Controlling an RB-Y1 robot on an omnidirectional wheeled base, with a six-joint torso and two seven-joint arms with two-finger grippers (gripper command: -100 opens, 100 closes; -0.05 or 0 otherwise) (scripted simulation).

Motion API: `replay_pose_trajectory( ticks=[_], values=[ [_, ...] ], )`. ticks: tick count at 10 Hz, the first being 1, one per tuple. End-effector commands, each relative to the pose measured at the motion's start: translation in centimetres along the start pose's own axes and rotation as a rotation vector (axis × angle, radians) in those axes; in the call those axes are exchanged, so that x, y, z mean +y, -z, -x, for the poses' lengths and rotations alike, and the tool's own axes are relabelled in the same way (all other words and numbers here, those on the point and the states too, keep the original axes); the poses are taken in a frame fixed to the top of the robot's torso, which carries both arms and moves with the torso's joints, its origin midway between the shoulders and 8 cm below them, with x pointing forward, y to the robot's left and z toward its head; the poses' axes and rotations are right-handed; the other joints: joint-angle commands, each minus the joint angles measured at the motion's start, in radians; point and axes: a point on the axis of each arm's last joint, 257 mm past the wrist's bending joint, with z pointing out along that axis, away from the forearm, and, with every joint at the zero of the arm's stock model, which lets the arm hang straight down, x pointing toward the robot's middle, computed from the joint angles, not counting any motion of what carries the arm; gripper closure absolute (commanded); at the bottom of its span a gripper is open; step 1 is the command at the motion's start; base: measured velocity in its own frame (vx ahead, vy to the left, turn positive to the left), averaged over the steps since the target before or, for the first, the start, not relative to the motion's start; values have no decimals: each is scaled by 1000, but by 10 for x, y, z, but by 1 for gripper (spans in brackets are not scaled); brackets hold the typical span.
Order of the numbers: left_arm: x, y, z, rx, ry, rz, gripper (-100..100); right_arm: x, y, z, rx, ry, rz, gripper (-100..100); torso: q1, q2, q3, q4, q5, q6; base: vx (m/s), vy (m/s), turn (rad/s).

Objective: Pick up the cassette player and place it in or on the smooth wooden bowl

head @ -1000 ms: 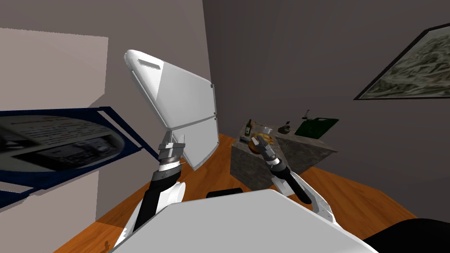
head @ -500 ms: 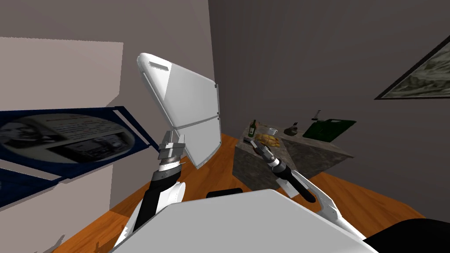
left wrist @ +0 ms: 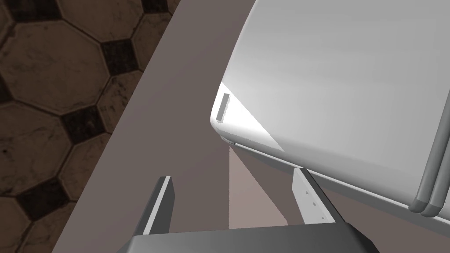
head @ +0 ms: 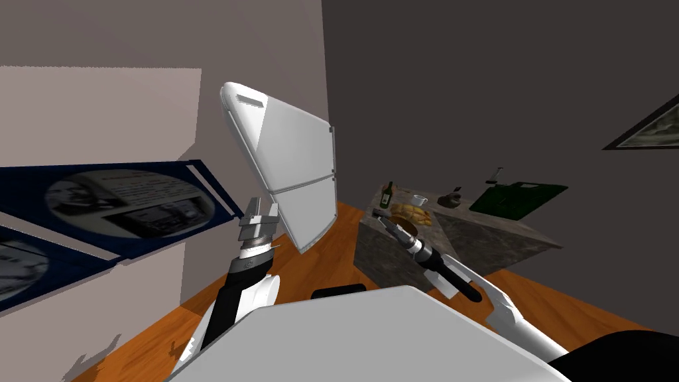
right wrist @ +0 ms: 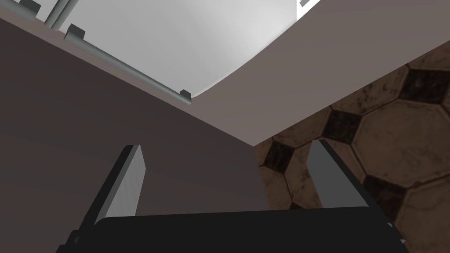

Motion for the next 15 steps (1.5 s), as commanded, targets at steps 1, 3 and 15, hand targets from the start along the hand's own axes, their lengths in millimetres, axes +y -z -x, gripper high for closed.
replay_pose_trajectory(
  ticks=[1, 3, 15],
  values=[
    [0, 0, 0, 0, 0, 0, 0, -15, 10, -10, 65, 23, -29, -100, 0, 0, 0, 0, 0, 0, 17, 33, 138],
    [0, 0, 0, 0, 0, 0, 0, -29, 21, -18, 139, 51, -59, -100, 0, -1, 0, 0, 0, 0, 22, 42, 99],
    [0, 0, 0, 0, 0, 0, 0, -102, 98, -28, 549, 222, -228, -100, 1, -2, -1, 0, 0, -1, 27, 40, 94]
  ],
)
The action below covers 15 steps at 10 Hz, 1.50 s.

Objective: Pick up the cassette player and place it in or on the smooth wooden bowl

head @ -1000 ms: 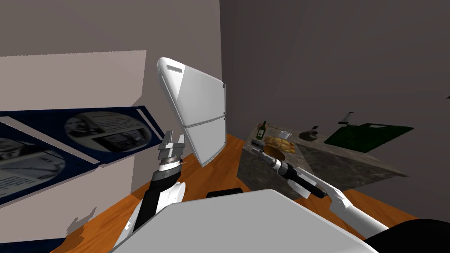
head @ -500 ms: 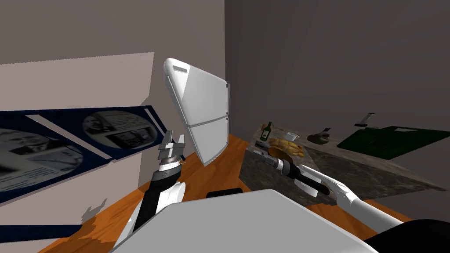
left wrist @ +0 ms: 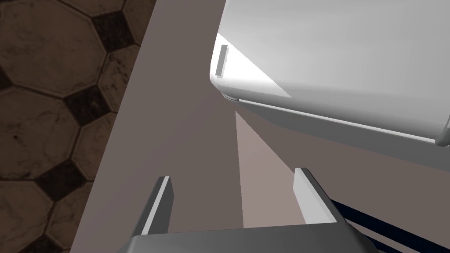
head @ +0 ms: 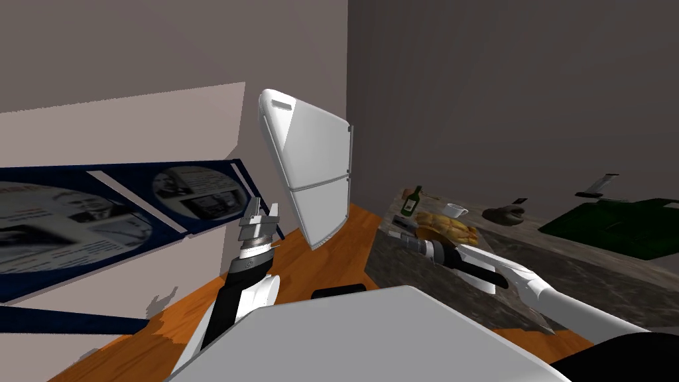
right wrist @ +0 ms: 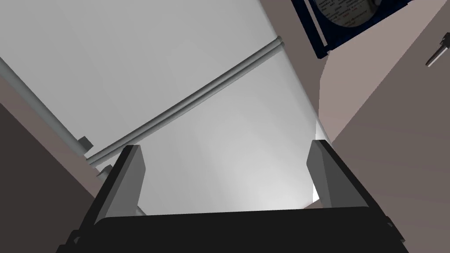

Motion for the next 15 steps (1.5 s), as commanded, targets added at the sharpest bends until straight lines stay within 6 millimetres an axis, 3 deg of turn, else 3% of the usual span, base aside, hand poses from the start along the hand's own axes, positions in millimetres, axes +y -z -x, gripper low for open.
replay_pose_trajectory(
  ticks=[1, 6, 9, 10, 11, 12, 13, 15],
  values=[
    [0, 0, 0, 0, 0, 0, 0, -2, 6, 2, 31, 19, -10, -100, 0, 0, 0, 0, 0, 0, 12, 13, -12],
    [0, 0, 0, 0, 0, 0, 0, -50, 51, -14, 236, 103, -123, -100, 0, 0, 0, 0, 0, 0, 33, 31, 110],
    [0, 0, 0, 0, 0, 0, 0, -67, 73, -11, 327, 151, -172, -100, 0, -1, 0, 0, 0, 0, 42, 25, 80],
    [0, 0, 0, 0, 0, 0, 0, -81, 91, -12, 383, 170, -209, -100, -1, 0, 0, 0, 0, 0, 40, 18, 111],
    [0, 0, 0, 0, 0, 0, 0, -82, 93, -9, 395, 180, -214, -100, -1, -1, 0, 0, 0, 0, 35, 12, 67],
    [0, 0, 0, 0, 0, 0, 0, -95, 112, -9, 452, 199, -253, -100, -1, 0, 0, 0, 0, 0, 48, 16, 137],
    [0, 0, 0, 0, 0, 0, 0, -95, 114, -7, 460, 207, -256, -100, -1, -1, 0, 0, 0, 0, 43, 7, 53],
    [0, 0, 0, 0, 0, 0, 0, -114, 149, -6, 568, 237, -324, -100, -2, -1, -1, 0, -1, 0, 69, 1, 146]
  ],
)
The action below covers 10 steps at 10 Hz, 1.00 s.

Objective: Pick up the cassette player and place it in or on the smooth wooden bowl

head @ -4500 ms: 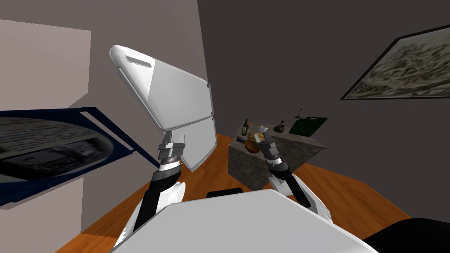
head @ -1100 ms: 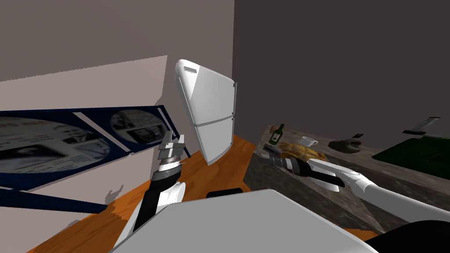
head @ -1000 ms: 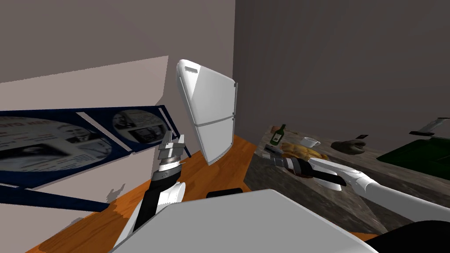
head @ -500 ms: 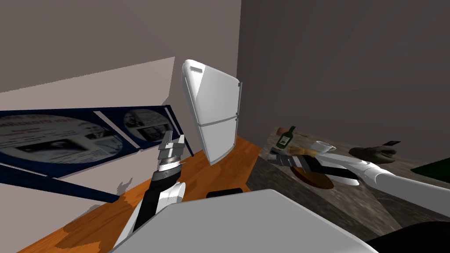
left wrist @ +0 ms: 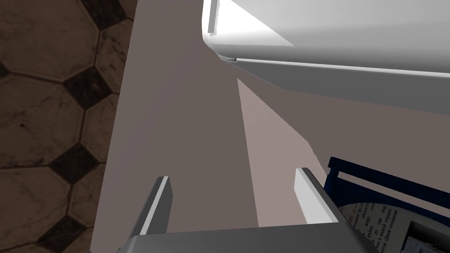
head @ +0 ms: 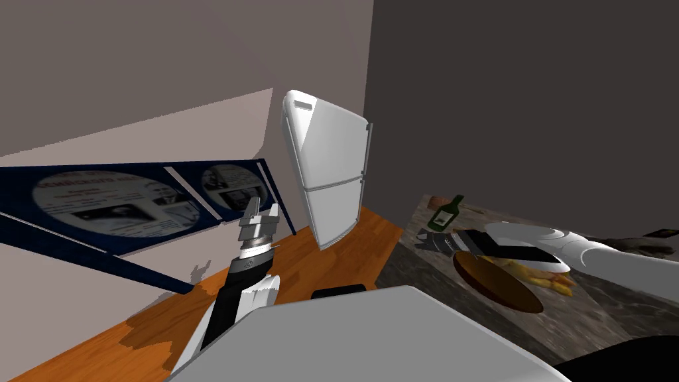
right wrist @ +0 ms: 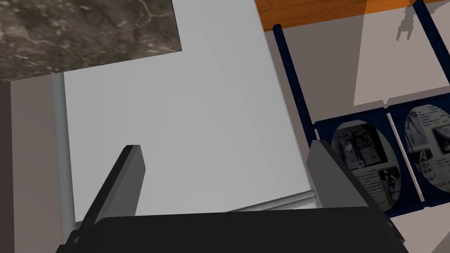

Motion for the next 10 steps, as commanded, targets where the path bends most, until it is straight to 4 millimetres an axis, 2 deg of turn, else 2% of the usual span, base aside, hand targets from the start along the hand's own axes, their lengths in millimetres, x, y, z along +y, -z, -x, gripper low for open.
replay_pose_trajectory(
  ticks=[1, 3, 4, 6, 7, 8, 10],
  values=[
    [0, 0, 0, 0, 0, 0, 0, -15, 17, -6, 48, 15, -36, -100, 0, 0, 0, 0, 0, 0, 59, -5, 47],
    [0, 0, 0, 0, 0, 0, 0, -39, 45, -28, 158, 33, -102, -100, 0, 1, 1, 0, 0, 1, 69, -12, 96],
    [0, 0, 0, 0, 0, 0, 0, -41, 48, -26, 164, 40, -106, -100, -1, 0, 0, 0, 0, 1, 58, -20, 63],
    [0, 0, 0, 0, 0, 0, 0, -59, 77, -50, 271, 46, -160, -100, -2, 1, 1, 0, -1, 1, 74, -39, 94],
    [0, 0, 0, 0, 0, 0, 0, -65, 89, -64, 322, 42, -179, -100, -3, 0, 0, 0, -1, 1, 89, -56, 127],
    [0, 0, 0, 0, 0, 0, 0, -65, 89, -64, 322, 42, -179, -100, -3, 0, 0, 0, -1, 1, 64, -49, 36],
    [0, 0, 0, 0, 0, 0, 0, -69, 110, -95, 413, 23, -199, -100, -3, 1, 1, 0, -1, 1, 67, -43, 68]
  ],
)
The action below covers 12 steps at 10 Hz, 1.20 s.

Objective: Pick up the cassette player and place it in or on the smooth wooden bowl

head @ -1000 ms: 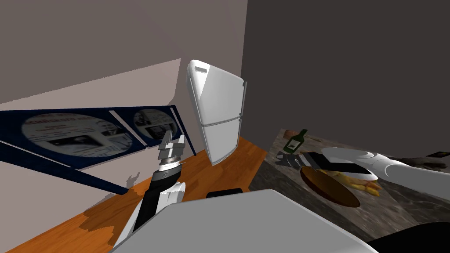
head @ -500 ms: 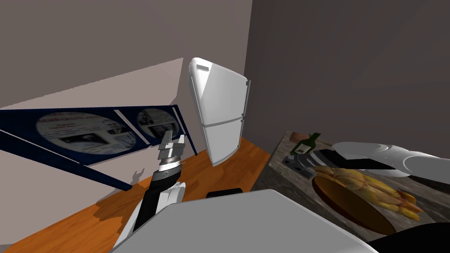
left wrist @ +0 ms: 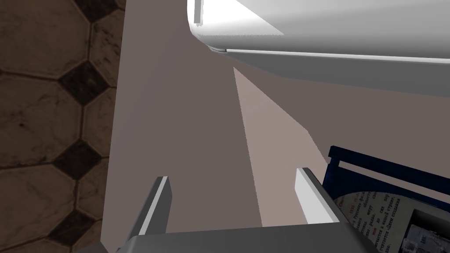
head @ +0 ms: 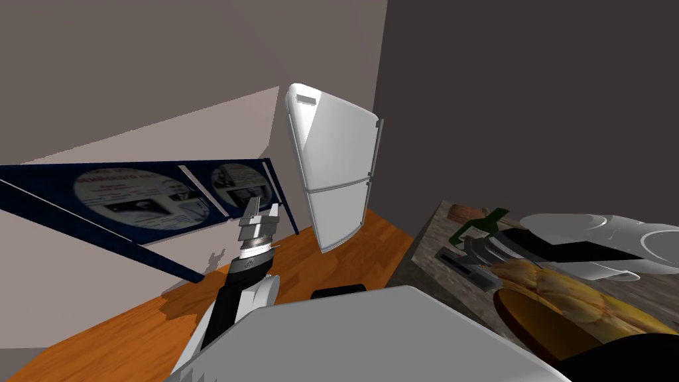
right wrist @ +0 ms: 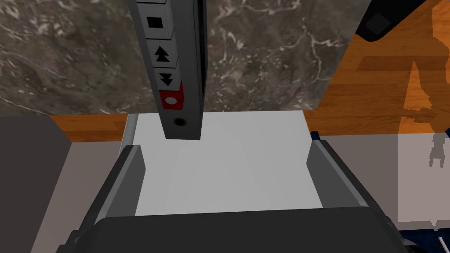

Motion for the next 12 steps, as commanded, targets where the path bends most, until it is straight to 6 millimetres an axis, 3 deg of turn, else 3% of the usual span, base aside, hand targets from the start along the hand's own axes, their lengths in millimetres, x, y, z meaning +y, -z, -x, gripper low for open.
replay_pose_trajectory(
  ticks=[1, 2, 3, 5, 6, 7, 8, 9, 10, 11, 12],
  values=[
    [0, 0, 0, 0, 0, 0, 0, -3, 0, -9, 27, -3, -6, -100, 0, 0, 0, 0, 0, 0, 48, -40, 27],
    [0, 0, 0, 0, 0, 0, 0, -3, 0, -9, 27, -3, -6, -100, 0, 1, 1, 0, 0, 0, 14, -19, -12],
    [0, 0, 0, 0, 0, 0, 0, -1, 2, -41, 99, -21, -4, -100, 1, 3, 2, 1, 0, 0, 36, -39, 65],
    [0, 0, 0, 0, 0, 0, 0, 4, 2, -66, 152, -38, 7, -100, 0, 1, 1, 0, 0, 0, 59, -45, 64],
    [0, 0, 0, 0, 0, 0, 0, 2, 0, -54, 133, -31, 3, -100, 0, 1, 1, 0, 0, 0, 22, -22, 8],
    [0, 0, 0, 0, 0, 0, 0, 2, 0, -55, 136, -33, 4, 0, 1, 3, 2, 1, 0, 0, 0, 0, 0],
    [0, 0, 0, 0, 0, 0, 0, 4, -9, -67, 136, -43, 1, -100, 3, 4, 2, 1, 0, 0, 14, 4, 87],
    [0, 0, 0, 0, 0, 0, 0, 6, -16, -76, 136, -50, 0, -100, 3, 4, 2, 1, 0, 0, 33, 10, 88],
    [0, 0, 0, 0, 0, 0, 0, 5, -14, -72, 136, -47, 2, -100, 3, 3, 2, 1, 0, 0, 17, 4, 10],
    [0, 0, 0, 0, 0, 0, 0, 5, -14, -73, 136, -47, 1, 100, 4, 4, 2, 1, 1, 0, 0, 0, 0],
    [0, 0, 0, 0, 0, 0, 0, 5, -14, -73, 136, -47, 1, 100, 4, 4, 3, 1, 1, 0, 0, 0, 0]
  ],
)
